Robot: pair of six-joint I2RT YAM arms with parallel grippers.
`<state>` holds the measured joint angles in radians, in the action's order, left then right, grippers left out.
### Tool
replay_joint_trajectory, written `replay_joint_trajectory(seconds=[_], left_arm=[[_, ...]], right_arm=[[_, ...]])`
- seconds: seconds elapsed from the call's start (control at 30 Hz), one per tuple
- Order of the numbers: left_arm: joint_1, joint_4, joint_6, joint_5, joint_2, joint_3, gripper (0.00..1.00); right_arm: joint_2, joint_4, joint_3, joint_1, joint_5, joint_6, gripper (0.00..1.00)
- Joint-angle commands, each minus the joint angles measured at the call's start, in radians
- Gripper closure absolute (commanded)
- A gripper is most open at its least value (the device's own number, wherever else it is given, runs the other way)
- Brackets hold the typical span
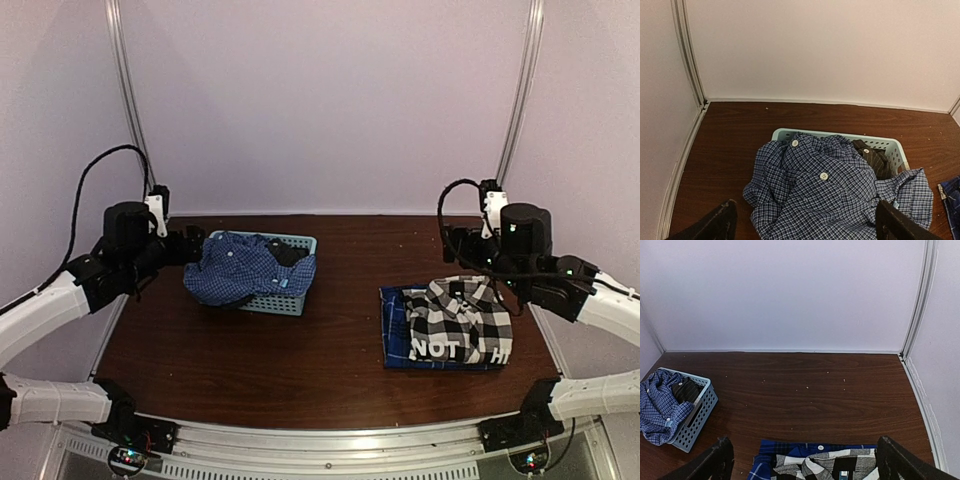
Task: Fold and stack the long sleeve shirts
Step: Move the bin to the corner of the board.
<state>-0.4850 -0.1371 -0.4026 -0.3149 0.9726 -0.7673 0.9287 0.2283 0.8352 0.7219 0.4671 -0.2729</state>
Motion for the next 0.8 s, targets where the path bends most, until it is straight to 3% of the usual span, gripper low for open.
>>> replay_joint_trajectory(seconds=[0.0, 0.2, 0.43, 0.6, 0.77], left_arm=[[0.07, -0.054, -0.023, 0.022, 0.096, -0.067, 0.02], [0.169, -0.072, -0.039, 0.111, 0.277, -0.112, 0.11], [0.205, -0.05, -0.03, 0.103, 0.451, -0.143, 0.19], [0.299, -0.028, -0.019, 0.209, 0.575, -0.202, 0.36], [0.306, -0.038, 0.006, 0.268, 0.696, -0.282, 0.41]], right_arm=[[0.004, -0.021, -0.033, -0.004, -0.048, -0.02, 0.0], [0.047, -0.062, -0.061, -0.001, -0.124, -0.039, 0.0], [0.075, -0.086, -0.099, -0.001, -0.196, -0.066, 0.0], [0.072, -0.087, -0.122, -0.002, -0.232, -0.083, 0.0], [0.071, -0.081, -0.125, -0.001, -0.24, -0.087, 0.0]])
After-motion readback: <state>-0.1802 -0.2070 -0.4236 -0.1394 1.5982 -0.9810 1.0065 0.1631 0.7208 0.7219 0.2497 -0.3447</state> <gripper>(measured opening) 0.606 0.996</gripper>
